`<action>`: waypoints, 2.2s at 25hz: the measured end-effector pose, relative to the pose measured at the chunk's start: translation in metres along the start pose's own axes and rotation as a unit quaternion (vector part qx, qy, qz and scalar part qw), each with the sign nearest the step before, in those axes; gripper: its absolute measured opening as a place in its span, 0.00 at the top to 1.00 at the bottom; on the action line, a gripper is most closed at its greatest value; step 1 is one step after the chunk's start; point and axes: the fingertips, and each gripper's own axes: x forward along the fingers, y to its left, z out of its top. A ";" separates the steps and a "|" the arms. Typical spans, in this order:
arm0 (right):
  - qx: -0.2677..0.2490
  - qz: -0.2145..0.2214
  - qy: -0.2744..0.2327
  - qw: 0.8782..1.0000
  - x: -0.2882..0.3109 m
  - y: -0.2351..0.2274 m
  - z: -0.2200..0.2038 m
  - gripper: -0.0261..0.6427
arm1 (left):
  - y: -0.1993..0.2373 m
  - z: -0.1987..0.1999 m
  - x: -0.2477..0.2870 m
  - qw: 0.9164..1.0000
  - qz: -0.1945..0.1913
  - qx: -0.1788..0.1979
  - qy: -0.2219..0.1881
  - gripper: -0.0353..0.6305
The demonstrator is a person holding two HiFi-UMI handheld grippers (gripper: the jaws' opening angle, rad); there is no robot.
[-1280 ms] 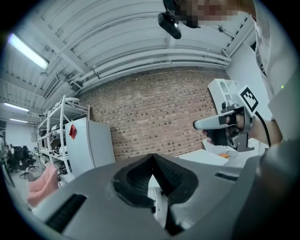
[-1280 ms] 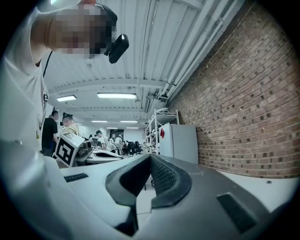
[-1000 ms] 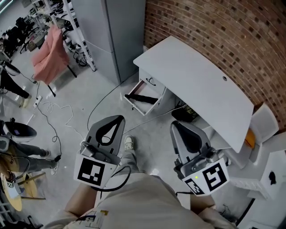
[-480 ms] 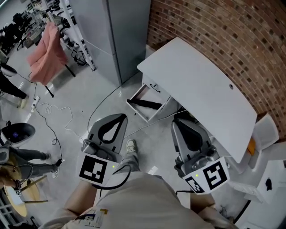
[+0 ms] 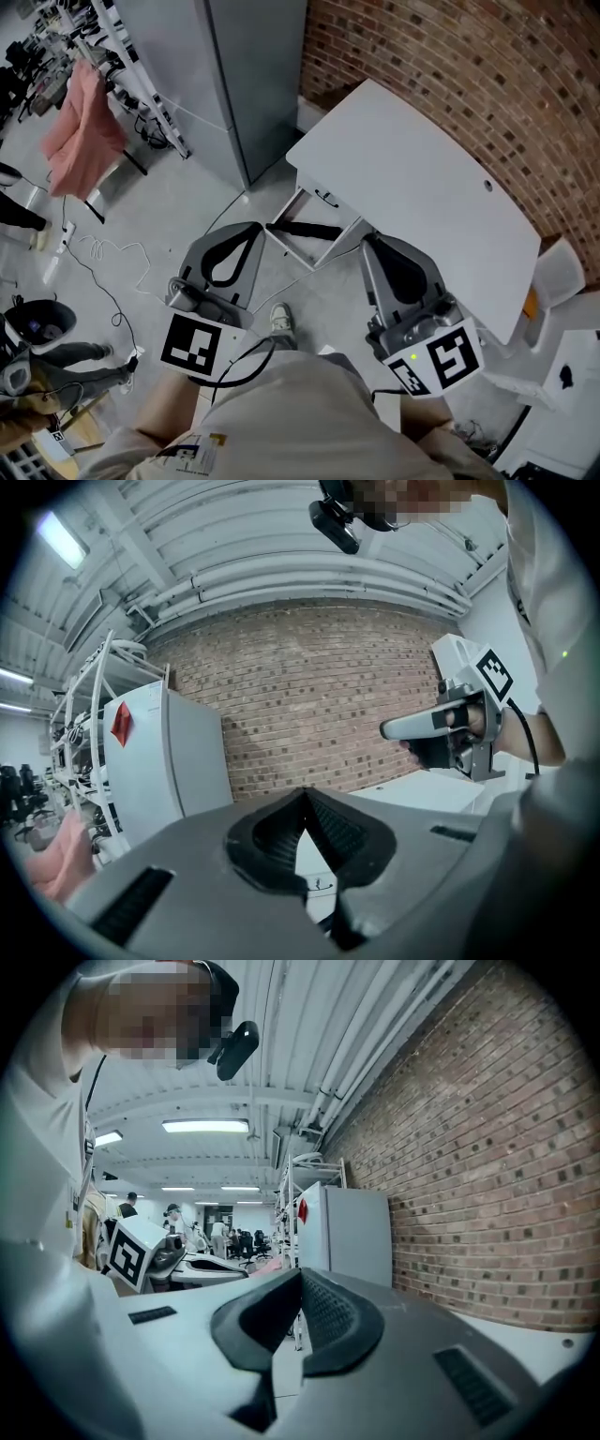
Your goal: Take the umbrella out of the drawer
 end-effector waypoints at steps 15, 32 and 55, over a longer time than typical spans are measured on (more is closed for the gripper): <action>-0.009 0.015 0.045 0.999 0.049 -0.041 -0.020 0.95 | 0.025 -0.012 0.046 1.000 0.003 0.004 0.020 0.94; -0.023 0.070 0.114 0.991 0.084 -0.090 -0.069 0.95 | 0.039 -0.035 0.086 0.997 0.047 -0.010 0.058 0.94; -0.048 0.125 0.309 0.941 0.178 -0.121 -0.339 0.74 | 0.069 -0.255 0.204 0.977 -0.064 0.017 0.202 0.93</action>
